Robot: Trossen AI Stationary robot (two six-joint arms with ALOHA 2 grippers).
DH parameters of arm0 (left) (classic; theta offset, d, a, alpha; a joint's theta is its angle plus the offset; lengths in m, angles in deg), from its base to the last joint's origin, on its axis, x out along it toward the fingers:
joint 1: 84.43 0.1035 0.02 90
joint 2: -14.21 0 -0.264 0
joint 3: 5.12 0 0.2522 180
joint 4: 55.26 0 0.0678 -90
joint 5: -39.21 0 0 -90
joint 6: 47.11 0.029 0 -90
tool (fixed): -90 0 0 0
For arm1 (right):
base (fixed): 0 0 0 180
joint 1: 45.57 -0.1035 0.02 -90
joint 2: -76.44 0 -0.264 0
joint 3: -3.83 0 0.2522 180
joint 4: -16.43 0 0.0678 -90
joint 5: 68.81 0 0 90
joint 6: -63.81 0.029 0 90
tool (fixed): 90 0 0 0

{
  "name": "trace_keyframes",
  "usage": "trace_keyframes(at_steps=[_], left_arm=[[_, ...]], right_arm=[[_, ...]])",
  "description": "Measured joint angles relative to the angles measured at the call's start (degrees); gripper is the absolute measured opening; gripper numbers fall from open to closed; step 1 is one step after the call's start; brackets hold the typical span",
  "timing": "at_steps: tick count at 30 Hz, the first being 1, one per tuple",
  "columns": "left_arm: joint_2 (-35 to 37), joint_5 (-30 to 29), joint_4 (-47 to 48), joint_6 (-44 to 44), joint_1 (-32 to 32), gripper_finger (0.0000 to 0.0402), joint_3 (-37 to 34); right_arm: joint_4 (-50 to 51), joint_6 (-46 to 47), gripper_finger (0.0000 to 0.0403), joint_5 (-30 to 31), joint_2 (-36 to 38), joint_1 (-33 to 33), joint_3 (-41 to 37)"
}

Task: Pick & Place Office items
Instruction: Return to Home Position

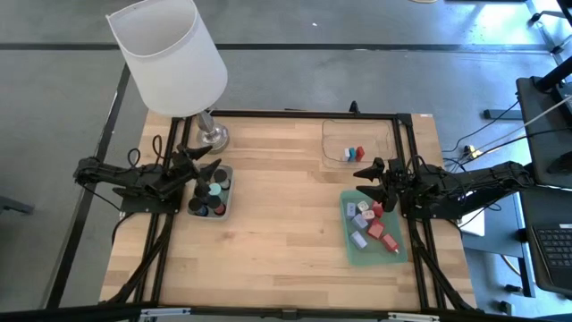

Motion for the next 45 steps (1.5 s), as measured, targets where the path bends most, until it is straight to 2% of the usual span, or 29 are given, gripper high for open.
trace_keyframes(at_steps=[13, 27, 33, 35, 40, 45], left_arm=[[0.0, 0.0, 0.0, 0.0, 0.0, 0.0281, 0.0], [0.0, 0.0, 0.0, 0.0, 0.0, 0.0281, 0.0], [0.0, 0.0, 0.0, 0.0, 0.0, 0.0281, 0.0], [0.0, 0.0, 0.0, 0.0, 0.0, 0.0281, 0.0], [0.0, 0.0, 0.0, 0.0, 0.0, 0.0281, 0.0], [0.0, 0.0, 0.0, 0.0, 0.0, 0.0281, 0.0]], right_arm=[[0.3, -0.3, 0.0281, 0.0, 2.6, 0.0, -0.2], [-5.7, -23.2, 0.0281, -1.7, 14.4, 0.0, -0.2], [-6.8, -23.8, 0.0281, -1.7, 17.6, 0.0, -1.0], [-10.0, -23.8, 0.0281, -1.7, 17.6, 0.0, -3.1], [-10.4, -22.0, 0.0281, -1.7, 17.0, 0.1, -3.2], [-10.5, -26.3, 0.0281, -1.6, 17.5, 0.4, -3.2]])
